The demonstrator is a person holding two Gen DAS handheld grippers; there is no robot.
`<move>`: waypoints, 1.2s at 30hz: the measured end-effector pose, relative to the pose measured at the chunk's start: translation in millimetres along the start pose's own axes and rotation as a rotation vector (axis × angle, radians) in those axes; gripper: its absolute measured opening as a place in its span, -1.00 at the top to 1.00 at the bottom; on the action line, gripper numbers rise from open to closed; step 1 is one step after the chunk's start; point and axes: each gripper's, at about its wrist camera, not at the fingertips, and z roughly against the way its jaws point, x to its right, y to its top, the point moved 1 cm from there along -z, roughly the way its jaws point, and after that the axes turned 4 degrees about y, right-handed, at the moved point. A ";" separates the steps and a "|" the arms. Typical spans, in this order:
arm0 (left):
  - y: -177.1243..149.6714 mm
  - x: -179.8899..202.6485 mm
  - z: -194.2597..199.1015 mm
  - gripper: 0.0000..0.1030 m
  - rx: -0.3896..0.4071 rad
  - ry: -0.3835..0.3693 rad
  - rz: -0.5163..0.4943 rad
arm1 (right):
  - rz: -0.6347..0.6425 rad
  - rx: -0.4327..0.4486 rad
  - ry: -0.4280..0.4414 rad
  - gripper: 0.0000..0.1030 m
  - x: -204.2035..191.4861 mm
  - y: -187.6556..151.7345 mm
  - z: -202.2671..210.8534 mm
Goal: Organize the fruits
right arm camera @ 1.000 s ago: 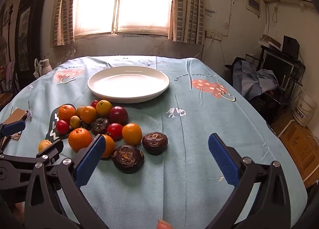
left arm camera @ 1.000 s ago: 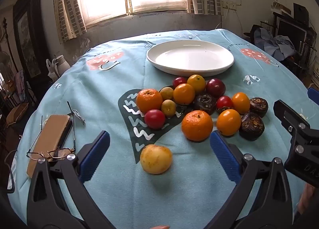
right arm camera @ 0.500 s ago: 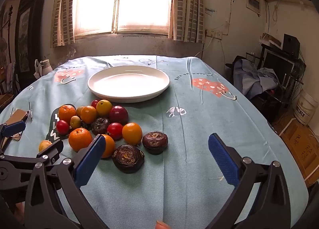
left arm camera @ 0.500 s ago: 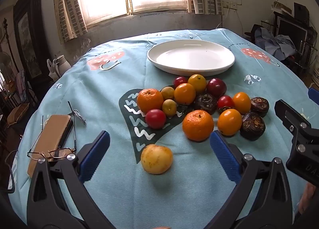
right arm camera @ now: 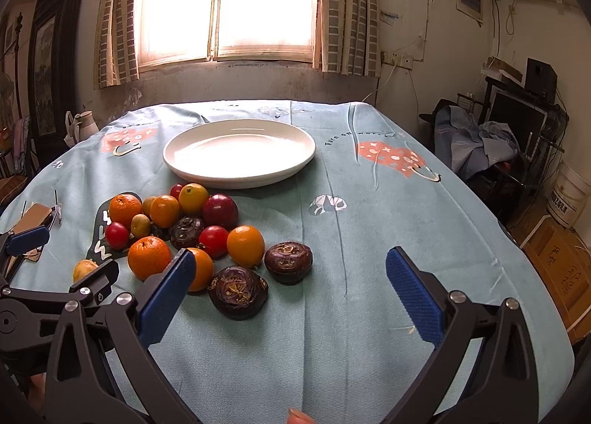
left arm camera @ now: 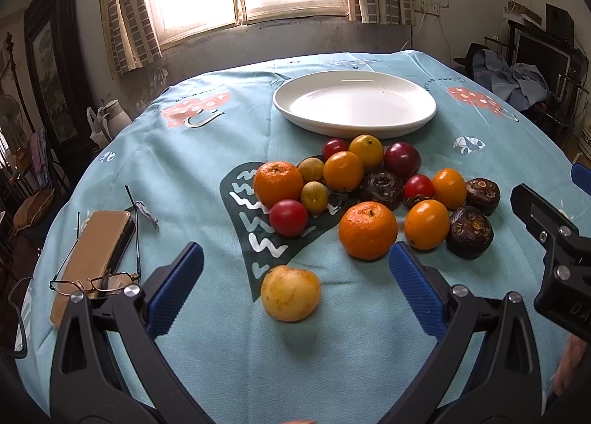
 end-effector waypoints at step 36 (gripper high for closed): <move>0.1 -0.5 -3.8 -0.96 -0.008 -0.001 -0.002 | -0.009 -0.008 0.007 -0.97 2.6 0.5 -0.6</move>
